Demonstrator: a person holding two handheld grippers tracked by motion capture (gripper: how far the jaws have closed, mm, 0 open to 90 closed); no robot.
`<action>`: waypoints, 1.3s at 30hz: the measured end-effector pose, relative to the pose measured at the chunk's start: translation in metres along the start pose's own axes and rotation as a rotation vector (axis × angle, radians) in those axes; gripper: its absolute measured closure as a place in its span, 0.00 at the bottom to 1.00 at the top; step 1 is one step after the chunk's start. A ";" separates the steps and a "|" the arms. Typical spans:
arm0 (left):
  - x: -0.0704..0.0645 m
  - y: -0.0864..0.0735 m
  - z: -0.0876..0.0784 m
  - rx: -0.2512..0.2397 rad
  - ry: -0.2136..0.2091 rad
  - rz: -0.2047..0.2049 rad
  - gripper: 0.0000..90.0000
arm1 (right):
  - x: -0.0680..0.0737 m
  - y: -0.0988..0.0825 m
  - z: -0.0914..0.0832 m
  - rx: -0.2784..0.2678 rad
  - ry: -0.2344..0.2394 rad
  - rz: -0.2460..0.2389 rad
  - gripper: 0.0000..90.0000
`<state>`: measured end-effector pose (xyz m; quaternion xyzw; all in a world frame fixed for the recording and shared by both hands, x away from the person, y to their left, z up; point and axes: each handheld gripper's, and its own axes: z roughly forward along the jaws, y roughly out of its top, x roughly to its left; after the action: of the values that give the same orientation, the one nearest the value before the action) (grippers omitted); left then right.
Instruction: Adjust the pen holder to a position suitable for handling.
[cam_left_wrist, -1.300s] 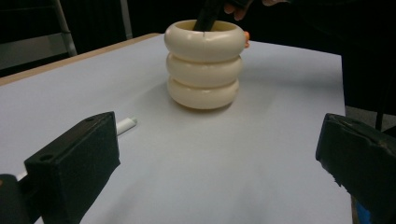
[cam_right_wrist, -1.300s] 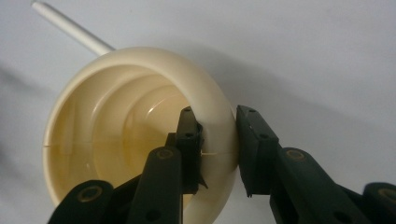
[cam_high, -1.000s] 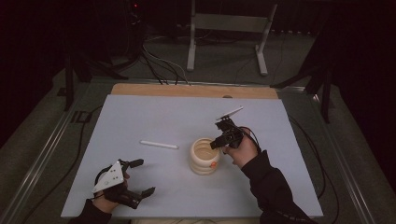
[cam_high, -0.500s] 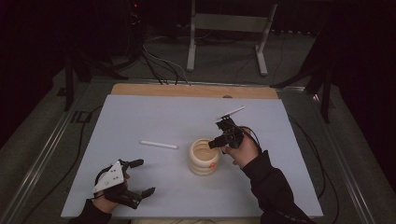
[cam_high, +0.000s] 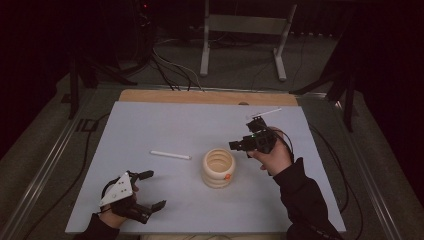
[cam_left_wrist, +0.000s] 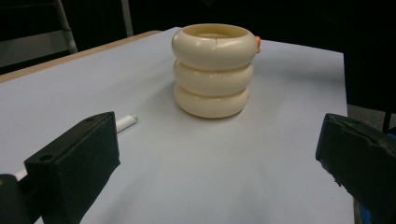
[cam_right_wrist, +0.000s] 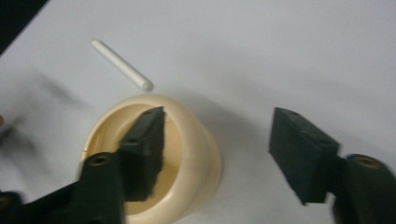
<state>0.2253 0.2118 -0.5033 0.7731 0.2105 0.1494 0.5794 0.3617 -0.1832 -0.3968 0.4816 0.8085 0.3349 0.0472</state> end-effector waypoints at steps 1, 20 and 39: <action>0.000 0.000 0.000 0.001 0.001 0.000 0.00 | -0.002 -0.001 -0.003 -0.026 0.014 -0.006 0.31; 0.001 0.000 0.003 0.009 -0.002 -0.006 0.00 | -0.033 -0.047 -0.029 -0.120 -0.054 -0.068 0.02; 0.005 0.000 0.004 0.008 -0.005 -0.011 0.00 | -0.063 -0.125 -0.022 -0.244 -0.133 -0.020 0.00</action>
<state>0.2318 0.2106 -0.5043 0.7746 0.2140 0.1434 0.5776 0.2926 -0.2843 -0.4686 0.4853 0.7617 0.3975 0.1621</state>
